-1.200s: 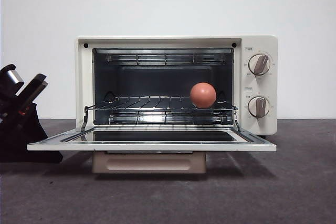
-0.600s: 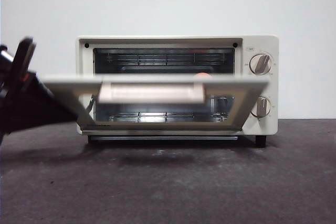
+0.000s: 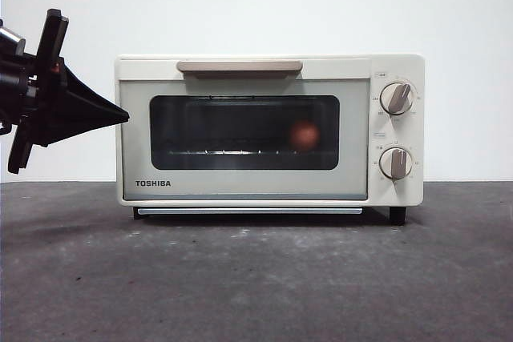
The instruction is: Eggoven
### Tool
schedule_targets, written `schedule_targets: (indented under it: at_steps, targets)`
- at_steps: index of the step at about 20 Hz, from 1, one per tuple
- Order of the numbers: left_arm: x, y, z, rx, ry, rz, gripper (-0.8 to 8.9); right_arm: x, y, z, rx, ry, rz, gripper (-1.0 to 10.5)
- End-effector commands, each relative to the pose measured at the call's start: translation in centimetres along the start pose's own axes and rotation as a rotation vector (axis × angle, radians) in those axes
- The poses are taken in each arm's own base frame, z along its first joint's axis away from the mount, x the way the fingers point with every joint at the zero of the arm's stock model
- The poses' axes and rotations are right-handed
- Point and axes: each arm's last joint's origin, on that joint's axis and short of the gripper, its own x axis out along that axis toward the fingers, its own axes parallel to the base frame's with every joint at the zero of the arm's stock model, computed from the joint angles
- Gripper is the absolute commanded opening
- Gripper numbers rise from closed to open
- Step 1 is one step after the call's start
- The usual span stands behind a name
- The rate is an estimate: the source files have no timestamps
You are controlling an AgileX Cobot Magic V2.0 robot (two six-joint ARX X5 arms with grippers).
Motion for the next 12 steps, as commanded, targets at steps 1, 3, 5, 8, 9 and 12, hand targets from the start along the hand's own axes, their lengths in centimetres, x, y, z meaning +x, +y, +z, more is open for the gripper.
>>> schedule_targets:
  at_steps: [1,3,5,8,9,12]
  targets:
    - [0.2,-0.2,0.3,-0.008,-0.001,-0.01,0.07,-0.1,0.1,0.3,0.005,-0.01,0.005,3.2]
    - [0.2,-0.6,0.3,-0.007,0.005,-0.015,0.07,-0.1,0.2,0.3,0.005,-0.008,0.005,3.2]
    - [0.1,-1.2,0.4,-0.005,0.011,-0.02,0.07,-0.1,0.1,0.3,0.005,-0.007,0.005,3.2]
    - [-0.4,-2.6,0.6,0.009,0.015,-0.025,0.08,0.0,0.1,0.3,0.004,-0.006,0.004,3.2]
    - [-0.6,-3.2,0.7,0.021,0.02,-0.025,0.07,0.0,0.1,0.3,0.004,-0.005,0.004,3.1]
    - [-1.5,-5.1,0.7,0.077,0.022,0.006,0.08,0.1,0.1,0.3,-0.015,0.001,0.002,3.0]
